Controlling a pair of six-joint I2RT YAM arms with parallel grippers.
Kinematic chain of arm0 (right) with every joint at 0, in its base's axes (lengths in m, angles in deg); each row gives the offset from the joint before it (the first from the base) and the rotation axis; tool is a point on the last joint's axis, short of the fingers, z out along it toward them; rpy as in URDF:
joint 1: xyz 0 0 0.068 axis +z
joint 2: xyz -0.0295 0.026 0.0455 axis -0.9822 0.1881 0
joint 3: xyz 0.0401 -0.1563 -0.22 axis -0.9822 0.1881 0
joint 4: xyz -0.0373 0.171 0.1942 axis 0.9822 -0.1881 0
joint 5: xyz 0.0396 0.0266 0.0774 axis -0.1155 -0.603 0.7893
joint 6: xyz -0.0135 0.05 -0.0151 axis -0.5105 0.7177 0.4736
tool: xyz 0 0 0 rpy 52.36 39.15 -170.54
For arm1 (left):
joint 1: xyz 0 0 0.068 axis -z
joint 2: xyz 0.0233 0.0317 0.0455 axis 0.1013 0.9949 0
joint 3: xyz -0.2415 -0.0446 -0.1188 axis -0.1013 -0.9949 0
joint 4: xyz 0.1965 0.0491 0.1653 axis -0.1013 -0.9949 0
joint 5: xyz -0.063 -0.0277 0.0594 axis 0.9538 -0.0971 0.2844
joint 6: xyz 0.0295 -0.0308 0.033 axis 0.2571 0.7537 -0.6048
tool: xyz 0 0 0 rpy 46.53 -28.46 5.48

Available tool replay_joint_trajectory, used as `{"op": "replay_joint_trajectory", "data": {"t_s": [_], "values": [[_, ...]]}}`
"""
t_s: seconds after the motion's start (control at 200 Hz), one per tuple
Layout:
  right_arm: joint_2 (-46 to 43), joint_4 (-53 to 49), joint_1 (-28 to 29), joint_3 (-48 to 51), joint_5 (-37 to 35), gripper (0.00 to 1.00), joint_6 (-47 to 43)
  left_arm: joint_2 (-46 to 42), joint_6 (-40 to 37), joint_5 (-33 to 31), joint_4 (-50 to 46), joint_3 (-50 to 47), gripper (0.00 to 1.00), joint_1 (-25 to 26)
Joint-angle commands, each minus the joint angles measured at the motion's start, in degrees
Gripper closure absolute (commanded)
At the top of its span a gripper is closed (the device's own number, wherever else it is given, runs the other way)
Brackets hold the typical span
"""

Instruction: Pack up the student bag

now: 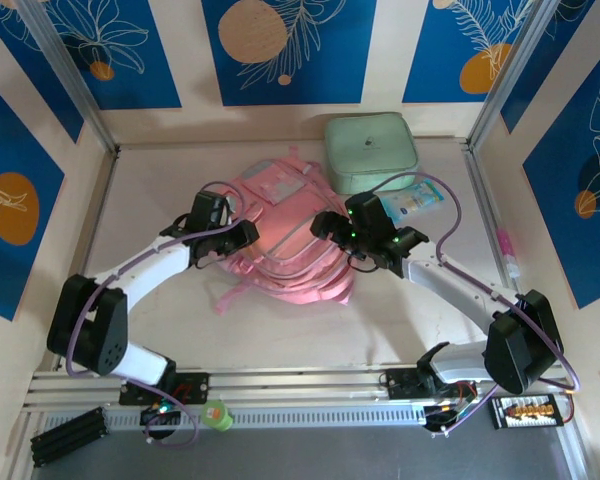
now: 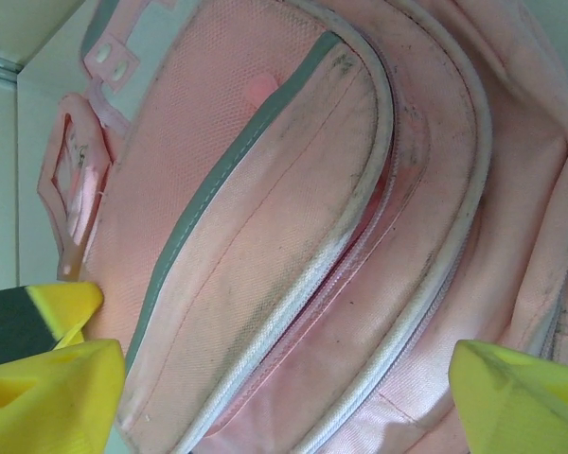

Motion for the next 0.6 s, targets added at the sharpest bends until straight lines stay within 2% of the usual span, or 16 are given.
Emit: {"op": "replay_joint_trajectory", "data": {"t_s": [0.0, 0.145, 0.34, 0.595], "values": [[0.5, -0.9, 0.7, -2.4, -1.0, 0.12, -1.0, 0.4, 1.3, 3.4, 3.2, -0.5, 0.81, -0.5], [0.9, -2.1, 2.2, -4.1, -2.5, 0.14, -3.4, -2.2, 4.1, 2.5, 8.0, -2.3, 1.0, -0.6], [4.2, -6.0, 8.4, -9.7, -6.8, 0.21, -6.9, -3.5, 10.8, 3.7, 14.6, -2.4, 1.0, -0.6], [12.8, -7.6, 18.4, -18.2, -7.5, 0.29, -10.8, -10.5, 23.0, -6.2, 21.5, -11.6, 1.0, -4.4]]}}
